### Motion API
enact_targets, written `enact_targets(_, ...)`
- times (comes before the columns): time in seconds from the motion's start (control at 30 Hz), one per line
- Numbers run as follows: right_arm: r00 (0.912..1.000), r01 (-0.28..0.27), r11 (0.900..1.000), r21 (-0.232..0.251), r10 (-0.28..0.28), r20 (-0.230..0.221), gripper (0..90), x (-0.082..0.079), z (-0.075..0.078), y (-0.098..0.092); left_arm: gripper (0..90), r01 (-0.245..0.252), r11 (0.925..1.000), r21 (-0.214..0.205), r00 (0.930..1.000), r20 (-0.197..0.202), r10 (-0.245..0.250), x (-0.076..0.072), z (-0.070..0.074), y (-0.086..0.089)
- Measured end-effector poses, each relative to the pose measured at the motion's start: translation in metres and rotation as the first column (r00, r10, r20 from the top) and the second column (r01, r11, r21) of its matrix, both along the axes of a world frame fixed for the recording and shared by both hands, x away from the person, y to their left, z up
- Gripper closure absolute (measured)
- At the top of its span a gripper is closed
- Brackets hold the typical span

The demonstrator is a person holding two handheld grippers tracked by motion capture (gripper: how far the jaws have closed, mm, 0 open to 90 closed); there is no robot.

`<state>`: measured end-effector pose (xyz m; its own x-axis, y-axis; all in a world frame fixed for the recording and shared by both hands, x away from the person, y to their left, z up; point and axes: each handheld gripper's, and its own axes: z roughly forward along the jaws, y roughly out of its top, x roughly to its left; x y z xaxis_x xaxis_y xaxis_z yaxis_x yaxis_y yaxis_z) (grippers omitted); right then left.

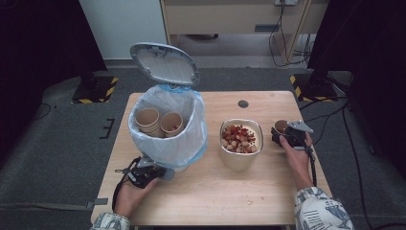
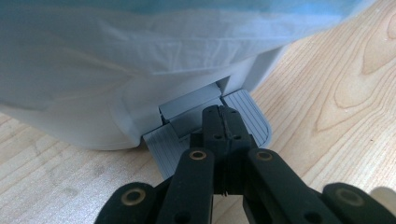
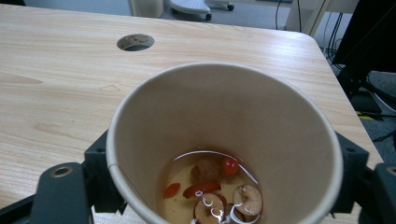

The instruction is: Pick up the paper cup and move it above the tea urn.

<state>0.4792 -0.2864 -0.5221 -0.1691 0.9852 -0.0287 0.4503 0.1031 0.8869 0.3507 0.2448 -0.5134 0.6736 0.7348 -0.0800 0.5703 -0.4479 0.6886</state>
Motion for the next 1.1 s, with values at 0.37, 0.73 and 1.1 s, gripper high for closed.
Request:
enact_targets(0.37,0.9966,-0.074,0.997,-0.023,0.075,0.035,27.5,-0.004,0.004,0.001,90.0,0.0,1.0,0.001,1.0,0.0,0.0,0.0,0.0,0.0)
enact_targets(0.73,0.9893,-0.125,0.9918,-0.022,0.127,0.073,30.7,-0.007,0.009,-0.002,90.0,0.0,1.0,0.001,1.0,-0.001,0.0,0.0,0.0,0.0)
enact_targets(1.1,0.9816,-0.156,0.9852,-0.07,0.163,0.1,31.1,-0.008,0.037,-0.01,90.0,-0.002,1.0,-0.001,1.0,-0.003,0.002,0.0,0.0,0.0)
